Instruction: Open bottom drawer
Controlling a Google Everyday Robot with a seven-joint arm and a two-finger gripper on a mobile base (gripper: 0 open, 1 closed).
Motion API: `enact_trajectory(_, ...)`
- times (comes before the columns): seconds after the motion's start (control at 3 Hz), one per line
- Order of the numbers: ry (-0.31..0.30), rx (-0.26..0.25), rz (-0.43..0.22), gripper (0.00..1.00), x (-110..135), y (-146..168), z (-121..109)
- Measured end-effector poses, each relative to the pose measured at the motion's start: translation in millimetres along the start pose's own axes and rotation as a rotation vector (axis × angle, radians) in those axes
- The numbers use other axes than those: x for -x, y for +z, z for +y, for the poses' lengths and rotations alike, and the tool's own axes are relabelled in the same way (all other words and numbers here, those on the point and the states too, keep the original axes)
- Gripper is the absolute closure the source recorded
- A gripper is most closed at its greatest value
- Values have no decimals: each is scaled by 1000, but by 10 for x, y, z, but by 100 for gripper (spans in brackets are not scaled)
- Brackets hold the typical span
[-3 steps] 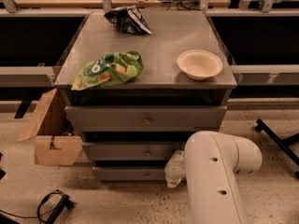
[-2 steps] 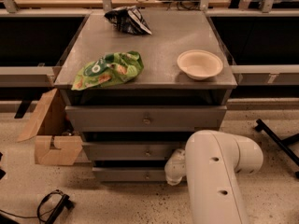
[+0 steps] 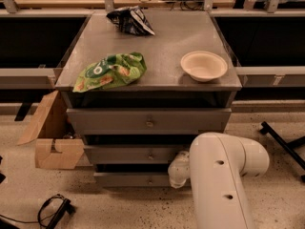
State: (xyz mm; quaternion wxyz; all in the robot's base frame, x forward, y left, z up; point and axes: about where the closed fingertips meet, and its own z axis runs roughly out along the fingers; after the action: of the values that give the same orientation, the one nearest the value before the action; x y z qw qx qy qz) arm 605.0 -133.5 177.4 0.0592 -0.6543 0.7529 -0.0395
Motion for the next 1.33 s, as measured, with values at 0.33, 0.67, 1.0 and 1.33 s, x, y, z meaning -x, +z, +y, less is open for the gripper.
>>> enact_trajectory(0.33,0,0,0,100,4,-19,-28)
enact_trajectory(0.67,0,0,0,100,11,-51,-70)
enact_trajectory(1.0,0,0,0,100,16,-74,-102)
enact_trajectory(1.33,0,0,0,100,22,-86,-143)
